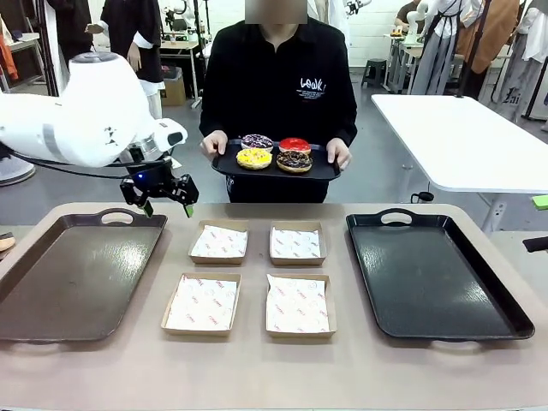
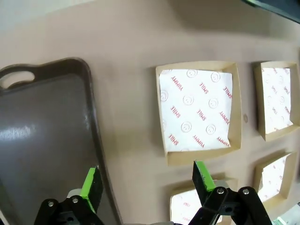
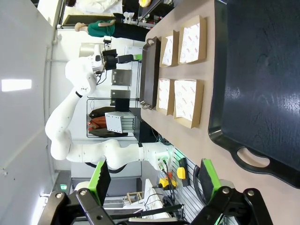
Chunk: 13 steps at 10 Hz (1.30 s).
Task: Individually package the donuts and arrange them on the tray.
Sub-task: Pick up one Paper togo box.
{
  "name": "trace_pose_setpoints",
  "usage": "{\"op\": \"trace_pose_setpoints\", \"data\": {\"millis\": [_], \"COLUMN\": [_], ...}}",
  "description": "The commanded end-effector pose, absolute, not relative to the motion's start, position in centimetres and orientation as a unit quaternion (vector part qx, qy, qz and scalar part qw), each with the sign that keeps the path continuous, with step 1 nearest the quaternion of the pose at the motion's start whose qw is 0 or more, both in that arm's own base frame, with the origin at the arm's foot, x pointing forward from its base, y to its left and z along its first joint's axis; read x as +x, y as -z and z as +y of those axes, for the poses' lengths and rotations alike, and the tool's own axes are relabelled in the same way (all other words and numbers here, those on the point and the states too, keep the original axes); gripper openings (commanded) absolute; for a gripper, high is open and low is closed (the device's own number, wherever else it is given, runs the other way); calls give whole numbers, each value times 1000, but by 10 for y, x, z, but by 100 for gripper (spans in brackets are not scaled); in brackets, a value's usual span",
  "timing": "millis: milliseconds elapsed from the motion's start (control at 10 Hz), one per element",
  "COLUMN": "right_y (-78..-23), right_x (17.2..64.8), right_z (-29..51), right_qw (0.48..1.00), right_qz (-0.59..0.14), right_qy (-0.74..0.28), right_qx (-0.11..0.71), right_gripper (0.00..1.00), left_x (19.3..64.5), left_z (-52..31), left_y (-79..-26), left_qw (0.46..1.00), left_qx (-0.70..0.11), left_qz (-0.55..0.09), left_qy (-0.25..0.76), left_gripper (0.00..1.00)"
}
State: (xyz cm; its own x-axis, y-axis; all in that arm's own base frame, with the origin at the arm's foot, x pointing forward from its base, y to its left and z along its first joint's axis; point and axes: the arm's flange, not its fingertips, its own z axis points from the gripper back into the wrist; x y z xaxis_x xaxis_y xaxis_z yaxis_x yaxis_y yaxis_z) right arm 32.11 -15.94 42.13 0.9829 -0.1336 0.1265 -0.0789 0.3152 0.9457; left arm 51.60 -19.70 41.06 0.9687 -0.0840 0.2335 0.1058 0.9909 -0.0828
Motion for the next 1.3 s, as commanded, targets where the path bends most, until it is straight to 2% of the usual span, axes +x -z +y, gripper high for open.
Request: {"op": "trace_pose_setpoints", "data": {"millis": [0, 200, 300, 900, 1200], "right_y": [-422, -422, -422, -422, -422], "right_x": [321, 321, 321, 321, 321], "right_z": [-159, -159, -159, -159, -159], "right_qw": [803, 803, 803, 803, 803], "right_qz": [-92, -92, -92, -92, -92], "right_qy": [16, 16, 16, 16, 16], "right_qx": [589, 589, 589, 589, 589], "right_gripper": [100, 100, 100, 100, 100], "left_x": [533, 532, 530, 530, 548], "left_z": [-212, -204, -209, -209, -226], "left_y": [-403, -400, -394, -394, -384], "left_qw": [992, 991, 992, 992, 995], "left_qx": [-59, -92, -58, -58, -55], "left_qz": [-99, -78, -101, -101, -75], "left_qy": [49, 56, 52, 52, 46], "left_gripper": [100, 100, 100, 100, 100]}}
